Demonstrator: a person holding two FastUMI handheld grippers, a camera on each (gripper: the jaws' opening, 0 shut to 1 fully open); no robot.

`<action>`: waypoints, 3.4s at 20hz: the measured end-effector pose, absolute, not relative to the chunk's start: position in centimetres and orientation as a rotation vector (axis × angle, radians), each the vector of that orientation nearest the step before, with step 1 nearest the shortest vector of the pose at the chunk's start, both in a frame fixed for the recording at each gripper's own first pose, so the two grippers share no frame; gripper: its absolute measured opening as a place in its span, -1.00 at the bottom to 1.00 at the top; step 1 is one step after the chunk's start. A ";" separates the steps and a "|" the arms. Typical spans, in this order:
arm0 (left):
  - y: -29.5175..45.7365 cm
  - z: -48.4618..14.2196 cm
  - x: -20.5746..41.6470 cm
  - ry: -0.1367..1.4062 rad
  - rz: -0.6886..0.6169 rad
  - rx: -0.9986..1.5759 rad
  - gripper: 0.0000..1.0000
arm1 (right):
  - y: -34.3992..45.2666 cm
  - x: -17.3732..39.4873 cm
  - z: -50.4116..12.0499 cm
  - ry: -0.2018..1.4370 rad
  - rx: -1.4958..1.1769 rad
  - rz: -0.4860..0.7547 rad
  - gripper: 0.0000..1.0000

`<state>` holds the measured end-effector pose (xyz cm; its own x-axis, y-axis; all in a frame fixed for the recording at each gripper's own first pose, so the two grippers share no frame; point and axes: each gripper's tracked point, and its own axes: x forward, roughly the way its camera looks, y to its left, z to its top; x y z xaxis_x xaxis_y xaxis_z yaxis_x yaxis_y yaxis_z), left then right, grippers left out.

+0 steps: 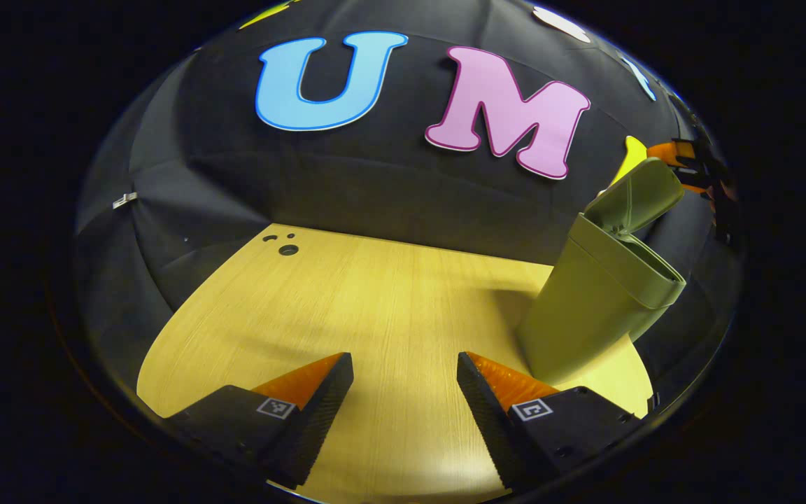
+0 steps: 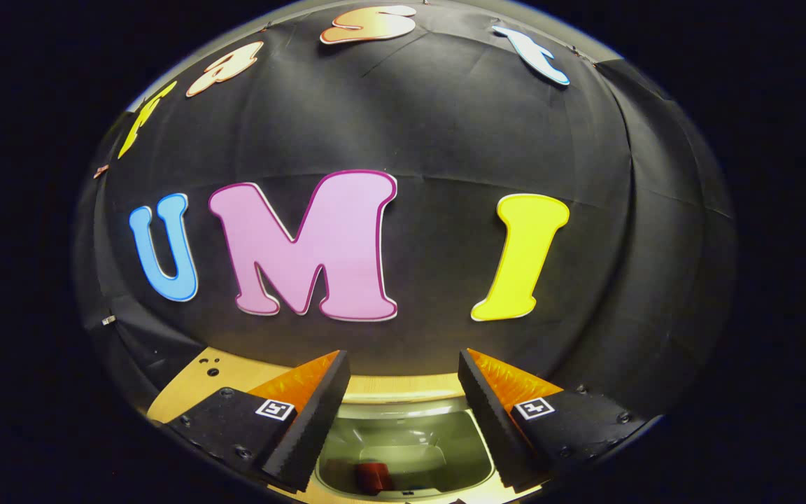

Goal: Press the lid of the desktop garbage bin to open it, pick up the crumpled paper on the desktop and throw it into the bin, then pick up the pop can on the desktop and drop it into the bin, and finally close the garbage bin lid.

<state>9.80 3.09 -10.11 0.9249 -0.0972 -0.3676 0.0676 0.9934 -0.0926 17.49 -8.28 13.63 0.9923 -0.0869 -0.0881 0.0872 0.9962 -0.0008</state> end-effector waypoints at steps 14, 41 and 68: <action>-0.5 -11.7 8.7 0.414 -0.119 -0.051 0.92 | -7.4 13.1 1.0 0.268 0.042 -0.064 1.00; -6.0 -10.4 9.7 0.373 -0.119 -0.019 0.92 | -7.3 12.2 3.4 0.109 0.080 -0.054 1.00; -1.6 2.2 8.7 0.005 -0.094 0.027 0.92 | 4.4 1.8 3.3 -0.043 -0.068 0.073 0.95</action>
